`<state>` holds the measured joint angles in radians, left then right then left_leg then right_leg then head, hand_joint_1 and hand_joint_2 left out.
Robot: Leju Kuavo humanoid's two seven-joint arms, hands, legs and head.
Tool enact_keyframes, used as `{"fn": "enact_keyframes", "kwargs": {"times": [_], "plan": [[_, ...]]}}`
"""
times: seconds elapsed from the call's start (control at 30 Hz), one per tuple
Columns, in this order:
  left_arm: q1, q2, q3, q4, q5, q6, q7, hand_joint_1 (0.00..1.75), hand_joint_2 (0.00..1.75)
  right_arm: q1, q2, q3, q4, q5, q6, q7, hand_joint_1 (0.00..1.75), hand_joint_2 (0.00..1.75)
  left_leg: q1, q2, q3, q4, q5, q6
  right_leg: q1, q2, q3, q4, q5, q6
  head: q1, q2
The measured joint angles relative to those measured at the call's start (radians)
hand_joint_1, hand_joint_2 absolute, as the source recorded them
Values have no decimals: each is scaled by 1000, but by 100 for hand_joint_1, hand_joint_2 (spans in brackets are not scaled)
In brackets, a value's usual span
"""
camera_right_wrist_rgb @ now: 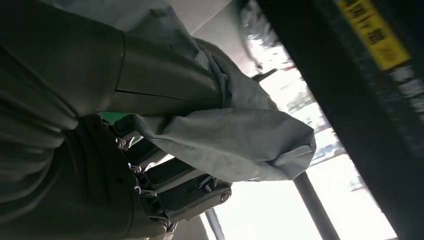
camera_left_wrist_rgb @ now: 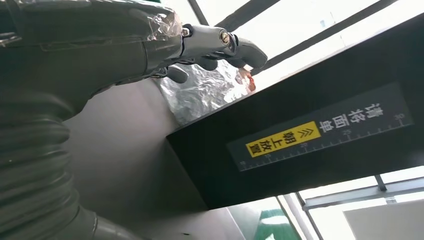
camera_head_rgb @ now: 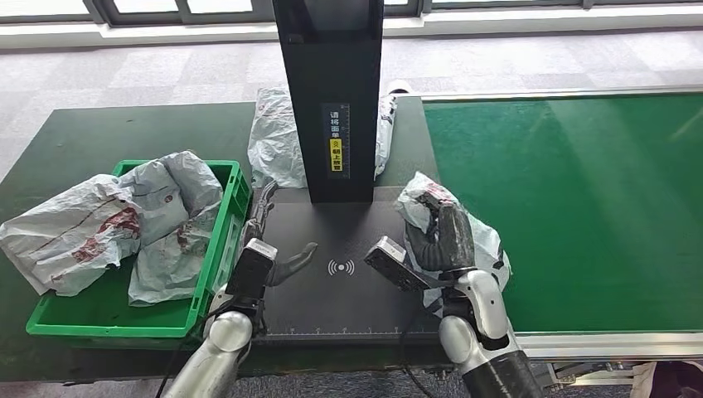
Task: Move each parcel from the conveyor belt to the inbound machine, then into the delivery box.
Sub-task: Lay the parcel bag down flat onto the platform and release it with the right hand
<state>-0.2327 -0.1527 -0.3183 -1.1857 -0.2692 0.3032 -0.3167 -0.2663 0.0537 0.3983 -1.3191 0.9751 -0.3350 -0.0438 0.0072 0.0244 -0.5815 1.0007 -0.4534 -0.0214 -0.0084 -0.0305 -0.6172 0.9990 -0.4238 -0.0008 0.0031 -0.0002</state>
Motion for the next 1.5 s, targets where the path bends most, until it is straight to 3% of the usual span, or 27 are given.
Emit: {"fn": "enact_keyframes", "kwargs": {"times": [0.23, 0.6, 0.63, 0.73, 0.77, 0.93, 1.03, 1.27, 1.5], "plan": [[-40, -8, -21, 38, 31, 11, -18, 0, 175, -27, 1, 193, 24, -78, -7, -113, 175, 175, 0, 0, 0, 0, 0, 0, 0, 0, 0, 0, 0, 0, 0, 0], [-51, -8, -25, 60, 57, 17, -25, 0, 175, -73, -1, 307, 81, -158, 102, -117, 175, 175, 0, 0, 0, 0, 0, 0, 0, 0, 0, 0, 0, 0, 0, 0], [-52, -8, -25, 62, 58, 17, -25, 0, 175, -75, -2, 311, 84, -166, 114, -118, 144, 175, 0, 0, 0, 0, 0, 0, 0, 0, 0, 0, 0, 0, 0, 0], [-54, -8, -25, 67, 60, 17, -25, 0, 175, -84, -3, 331, 104, -181, 142, -111, 13, 175, 0, 0, 0, 0, 0, 0, 0, 0, 0, 0, 0, 0, 0, 0], [-54, -8, -25, 68, 60, 18, -24, 0, 175, -90, -3, 339, 116, -182, 154, -99, 0, 175, 0, 0, 0, 0, 0, 0, 0, 0, 0, 0, 0, 0, 0, 0], [-53, -8, -25, 67, 60, 29, -14, 0, 175, -123, -3, 367, 209, -204, 252, 19, 0, 175, 0, -1, 0, 0, 0, 0, 0, 0, 0, 0, 0, 0, 0, 0], [-44, -6, -24, 57, 60, 49, -10, 0, 175, -127, -3, 369, 248, -228, 240, 43, 0, 175, 0, -1, 0, 0, 0, 0, 0, 0, 0, 0, 0, 0, 0, 0], [0, 4, -17, 19, 54, 65, -6, 0, 175, -73, -16, 325, 166, -374, 42, -97, 0, 175, 0, -1, 0, 0, -1, 0, 0, -1, 0, -1, 0, 0, 0, 0], [5, 8, -13, 12, 36, 73, -16, 0, 175, -11, -24, 239, 55, -540, -8, -219, 0, 175, 0, -1, 0, 0, -1, 0, 0, 0, 0, -1, 0, 0, 0, 0]]}}
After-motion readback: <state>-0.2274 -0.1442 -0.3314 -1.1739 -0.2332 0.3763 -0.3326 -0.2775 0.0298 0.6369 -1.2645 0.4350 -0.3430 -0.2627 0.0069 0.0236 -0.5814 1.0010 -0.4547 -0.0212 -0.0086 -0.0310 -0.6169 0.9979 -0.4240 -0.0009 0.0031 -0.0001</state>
